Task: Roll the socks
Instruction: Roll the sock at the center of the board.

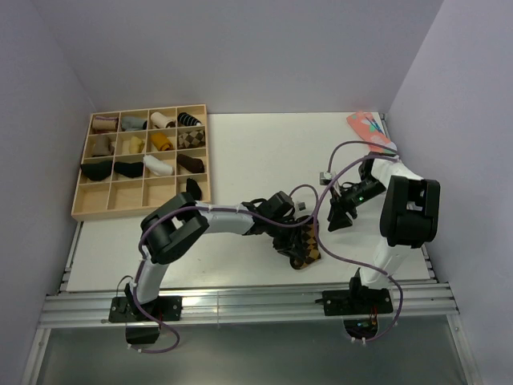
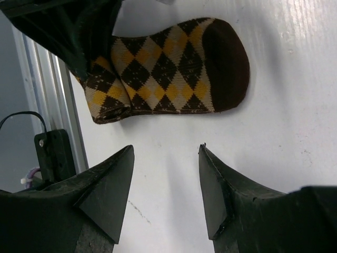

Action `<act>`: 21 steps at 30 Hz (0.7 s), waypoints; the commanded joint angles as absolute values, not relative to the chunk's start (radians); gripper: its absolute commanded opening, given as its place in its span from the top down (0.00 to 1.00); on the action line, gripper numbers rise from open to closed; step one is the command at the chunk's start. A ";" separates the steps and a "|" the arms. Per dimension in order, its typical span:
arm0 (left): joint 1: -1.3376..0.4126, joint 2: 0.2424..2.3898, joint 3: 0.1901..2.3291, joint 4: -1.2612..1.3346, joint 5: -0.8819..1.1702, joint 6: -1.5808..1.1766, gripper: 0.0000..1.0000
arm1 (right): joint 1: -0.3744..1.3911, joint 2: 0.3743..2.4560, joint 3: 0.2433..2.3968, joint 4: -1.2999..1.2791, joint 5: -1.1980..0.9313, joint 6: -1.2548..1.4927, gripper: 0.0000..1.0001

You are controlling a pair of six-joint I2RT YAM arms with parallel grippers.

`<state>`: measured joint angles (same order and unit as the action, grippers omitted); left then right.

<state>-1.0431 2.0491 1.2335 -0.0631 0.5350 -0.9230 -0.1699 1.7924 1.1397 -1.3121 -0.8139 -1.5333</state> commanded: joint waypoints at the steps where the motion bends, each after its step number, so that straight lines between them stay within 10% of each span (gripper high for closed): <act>1: -1.042 2.129 1.233 -0.179 0.540 -0.913 1.00 | -0.137 1.715 1.123 -1.312 -0.802 -1.505 0.40; 21: -0.980 2.158 1.259 -0.204 0.584 -0.885 1.00 | 0.149 1.459 0.847 -1.026 -0.689 -1.364 0.35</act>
<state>-0.9890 2.0964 1.2633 -0.0814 0.6590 -0.9375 0.1253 1.4628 0.8597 -1.0637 -0.7139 -1.3575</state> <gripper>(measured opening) 0.285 0.653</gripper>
